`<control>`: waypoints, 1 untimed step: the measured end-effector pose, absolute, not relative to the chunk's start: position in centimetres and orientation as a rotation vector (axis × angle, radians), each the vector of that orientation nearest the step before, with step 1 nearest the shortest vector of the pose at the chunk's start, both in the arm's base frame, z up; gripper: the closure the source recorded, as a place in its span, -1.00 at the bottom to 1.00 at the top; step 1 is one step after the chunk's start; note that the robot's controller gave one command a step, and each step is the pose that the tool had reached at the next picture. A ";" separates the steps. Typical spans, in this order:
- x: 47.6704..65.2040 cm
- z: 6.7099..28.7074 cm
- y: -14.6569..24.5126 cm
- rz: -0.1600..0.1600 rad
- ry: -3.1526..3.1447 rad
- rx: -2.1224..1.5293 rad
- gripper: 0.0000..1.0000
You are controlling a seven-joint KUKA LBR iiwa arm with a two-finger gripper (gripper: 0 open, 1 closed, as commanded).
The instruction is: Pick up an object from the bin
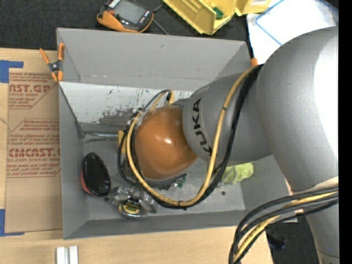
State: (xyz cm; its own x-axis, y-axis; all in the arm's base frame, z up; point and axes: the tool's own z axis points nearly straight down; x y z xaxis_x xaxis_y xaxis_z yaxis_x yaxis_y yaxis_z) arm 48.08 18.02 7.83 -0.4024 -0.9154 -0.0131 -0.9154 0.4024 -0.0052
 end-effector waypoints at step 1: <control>48.2 16.0 18.1 0.007 2.617 -1.705 1.00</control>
Offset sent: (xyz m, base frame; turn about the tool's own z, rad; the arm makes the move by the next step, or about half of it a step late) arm -0.0027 0.0000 0.0562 -0.0006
